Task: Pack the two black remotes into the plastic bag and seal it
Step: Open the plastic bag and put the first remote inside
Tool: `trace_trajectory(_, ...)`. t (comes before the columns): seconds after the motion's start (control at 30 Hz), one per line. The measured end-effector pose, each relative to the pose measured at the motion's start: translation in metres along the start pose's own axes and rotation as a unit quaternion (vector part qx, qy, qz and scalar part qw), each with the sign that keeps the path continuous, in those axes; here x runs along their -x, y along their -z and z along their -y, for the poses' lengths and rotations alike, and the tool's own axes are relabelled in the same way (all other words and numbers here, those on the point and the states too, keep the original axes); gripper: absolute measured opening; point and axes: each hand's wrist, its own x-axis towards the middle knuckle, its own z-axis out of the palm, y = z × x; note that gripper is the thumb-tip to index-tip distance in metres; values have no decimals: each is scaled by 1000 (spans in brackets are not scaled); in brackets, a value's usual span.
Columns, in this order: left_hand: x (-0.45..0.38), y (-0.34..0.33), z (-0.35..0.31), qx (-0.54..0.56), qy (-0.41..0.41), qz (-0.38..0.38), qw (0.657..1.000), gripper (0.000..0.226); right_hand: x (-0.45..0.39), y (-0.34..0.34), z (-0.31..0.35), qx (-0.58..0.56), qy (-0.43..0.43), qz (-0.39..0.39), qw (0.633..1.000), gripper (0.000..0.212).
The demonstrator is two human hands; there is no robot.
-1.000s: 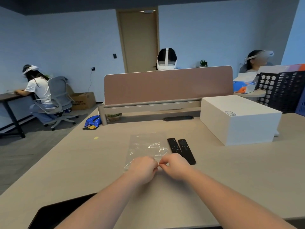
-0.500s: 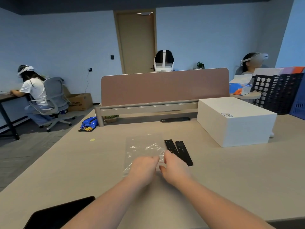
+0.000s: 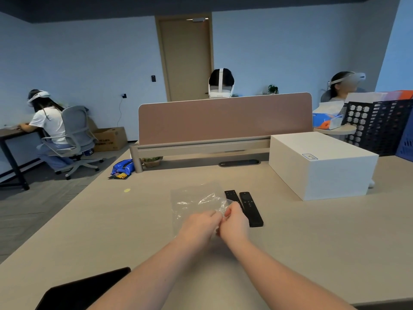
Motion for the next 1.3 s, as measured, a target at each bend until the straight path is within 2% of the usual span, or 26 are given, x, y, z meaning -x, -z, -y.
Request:
trace_trajectory(0.07, -1, 2, 10, 4, -23, -89, 996, 41, 1, 3, -1, 20, -2, 9, 1000, 32)
trace_trajectory(0.13, -2, 0, 19, -4, -25, -124, 992, 58, 0, 6, -3, 38, -1, -2, 999, 25)
trace_trajectory(0.17, -2, 0, 22, 11, -19, -118, 993, 58, 1, 7, -3, 37, 1, -6, 999, 24)
trace_trajectory(0.23, -2, 1, 26, 15, -2, -117, 993, 53, 1, 6, -1, 33, 0, -7, 999, 23)
trace_trajectory(0.3, 2, 5, 30, -41, 16, -103, 994, 50, 0, 8, 1, 30, -3, -12, 999, 23)
trace_trajectory(0.37, 6, 12, 38, -74, 77, -93, 990, 43, -2, 13, 1, 33, -11, -20, 999, 23)
trace_trajectory(0.5, 6, 23, 63, 2, 175, -122, 977, 15, -4, 19, -5, 33, -33, -25, 999, 25)
trace_trajectory(0.67, 5, 20, 68, 66, 142, -158, 975, 5, -3, 16, -8, 24, -31, -23, 999, 27)
trace_trajectory(0.87, 5, 19, 72, 168, 118, -221, 953, 29, -8, 20, -14, 48, -43, -16, 998, 31)
trace_trajectory(0.97, 6, 18, 69, 205, 115, -217, 947, 16, -10, 20, -16, 64, -5, 5, 998, 32)
trace_trajectory(1.03, 6, 17, 70, 187, 109, -214, 953, 8, -10, 24, -15, 67, 38, -24, 997, 26)
trace_trajectory(1.1, 7, 16, 71, 163, 111, -211, 957, 12, -16, 31, -16, 68, 48, -72, 994, 16)
trace_trajectory(1.17, 9, 13, 71, 143, 112, -210, 961, 13, -20, 36, -17, 133, 41, -76, 987, 10)
trace_trajectory(1.23, 10, 9, 72, 135, 112, -207, 962, 15, -21, 39, -20, 241, 47, -40, 969, 7)
trace_trajectory(1.3, 10, 7, 71, 138, 107, -205, 963, 16, -22, 37, -23, 323, 57, -8, 945, 20)
